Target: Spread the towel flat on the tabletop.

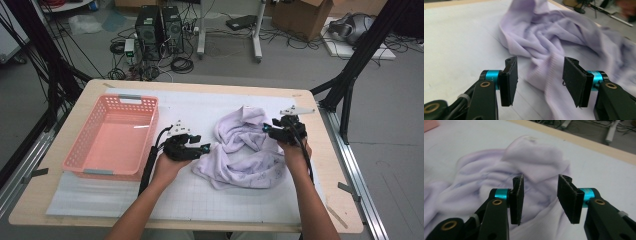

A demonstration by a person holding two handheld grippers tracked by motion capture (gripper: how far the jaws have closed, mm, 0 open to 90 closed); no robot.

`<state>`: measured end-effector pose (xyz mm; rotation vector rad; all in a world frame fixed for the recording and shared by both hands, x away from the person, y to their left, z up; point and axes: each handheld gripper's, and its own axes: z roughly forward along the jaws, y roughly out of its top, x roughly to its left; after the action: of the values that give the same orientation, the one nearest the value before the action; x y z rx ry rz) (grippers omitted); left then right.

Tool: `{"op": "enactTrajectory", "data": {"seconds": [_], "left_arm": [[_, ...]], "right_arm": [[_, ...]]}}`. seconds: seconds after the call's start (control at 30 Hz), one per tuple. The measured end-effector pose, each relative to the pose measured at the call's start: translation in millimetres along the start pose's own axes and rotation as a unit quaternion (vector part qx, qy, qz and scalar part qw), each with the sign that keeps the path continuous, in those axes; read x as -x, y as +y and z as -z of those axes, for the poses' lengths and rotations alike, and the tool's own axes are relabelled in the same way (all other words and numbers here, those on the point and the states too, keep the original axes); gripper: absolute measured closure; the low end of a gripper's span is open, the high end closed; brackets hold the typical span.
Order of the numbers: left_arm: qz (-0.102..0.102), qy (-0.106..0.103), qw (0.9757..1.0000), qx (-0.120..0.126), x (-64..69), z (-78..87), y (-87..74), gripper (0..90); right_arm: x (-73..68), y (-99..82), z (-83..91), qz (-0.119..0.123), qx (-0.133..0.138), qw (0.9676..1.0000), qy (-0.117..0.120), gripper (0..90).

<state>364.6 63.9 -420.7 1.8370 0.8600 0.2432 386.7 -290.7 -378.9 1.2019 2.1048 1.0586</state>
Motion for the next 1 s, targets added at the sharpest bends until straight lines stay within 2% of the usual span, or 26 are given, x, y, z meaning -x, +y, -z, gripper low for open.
{"op": "enactTrajectory", "data": {"seconds": [0.03, 0.1, 0.23, 0.33, 0.4, 0.5, 0.53, 0.6, 0.67, 0.7, 0.73, 0.8, 0.87, 0.9, 1.0], "left_arm": [[0.007, 0.003, 1.0, -0.002, -2.2, -6.6, 1.2, 46.3], [0.018, 0.008, 0.9998, -0.005, -5.9, -18.7, 2.7, 46.3], [0.021, 0.016, 0.9991, -0.034, -11.3, -42.6, 6.9, 47.4], [0.028, 0.014, 0.9979, -0.057, -13.8, -58.3, 8.8, 46.8], [0.028, 0.009, 0.9975, -0.065, -10.5, -68.4, 11.1, 46.4], [0.017, 0.002, 0.996, -0.088, -0.4, -84.0, 12.8, 47.9], [0.008, -0.001, 0.9951, -0.098, 2.9, -88.3, 12.9, 48.0], [-0.011, 0.011, 0.9949, -0.099, 10.2, -93.7, 14.1, 47.6], [-0.015, 0.016, 0.9944, -0.103, 12.0, -95.7, 15.4, 56.8], [-0.023, 0.021, 0.9941, -0.104, 12.2, -95.5, 15.5, 64.8], [-0.023, 0.022, 0.994, -0.105, 11.3, -94.5, 15.5, 74.8], [-0.007, 0.019, 0.994, -0.107, 6.8, -90.6, 16.8, 81.9], [-0.002, 0.027, 0.9936, -0.11, 4.7, -87.7, 17.6, 86.5], [0.0, 0.041, 0.9936, -0.105, -1.1, -80.4, 18.8, 87.0], [0.008, 0.061, 0.993, -0.1, -11.9, -69.0, 16.7, 87.5]], "right_arm": [[-4.8, -5.5, 2.6, 0.002, -0.001, 1.0, 0.006, 54.5], [-11.2, -14.9, 6.5, 0.008, -0.023, 0.9995, 0.018, 50.3], [-23.8, -33.7, 18.9, 0.008, -0.015, 0.9987, 0.048, 48.9], [-35.8, -44.7, 24.7, 0.006, -0.012, 0.9972, 0.074, 47.4], [-44.2, -51.0, 25.6, 0.006, -0.01, 0.9956, 0.093, 43.9], [-54.7, -61.3, 20.5, 0.01, -0.019, 0.9941, 0.106, 40.0], [-56.6, -64.5, 18.2, 0.011, -0.022, 0.9934, 0.112, 39.5], [-60.1, -70.4, 14.2, 0.014, -0.026, 0.9925, 0.118, 39.9], [-63.9, -75.5, 9.7, 0.025, -0.043, 0.9912, 0.122, 45.5], [-66.6, -77.1, 8.8, 0.034, -0.054, 0.9903, 0.123, 52.2], [-68.4, -78.8, 8.7, 0.046, -0.057, 0.9895, 0.125, 59.3], [-68.5, -81.3, 11.2, 0.045, -0.059, 0.9876, 0.138, 72.0], [-67.2, -84.3, 15.2, 0.044, -0.058, 0.9847, 0.158, 81.2], [-67.5, -86.6, 18.7, 0.049, -0.058, 0.983, 0.167, 83.6], [-66.8, -91.2, 26.4, 0.056, -0.054, 0.9802, 0.182, 85.7]]}}
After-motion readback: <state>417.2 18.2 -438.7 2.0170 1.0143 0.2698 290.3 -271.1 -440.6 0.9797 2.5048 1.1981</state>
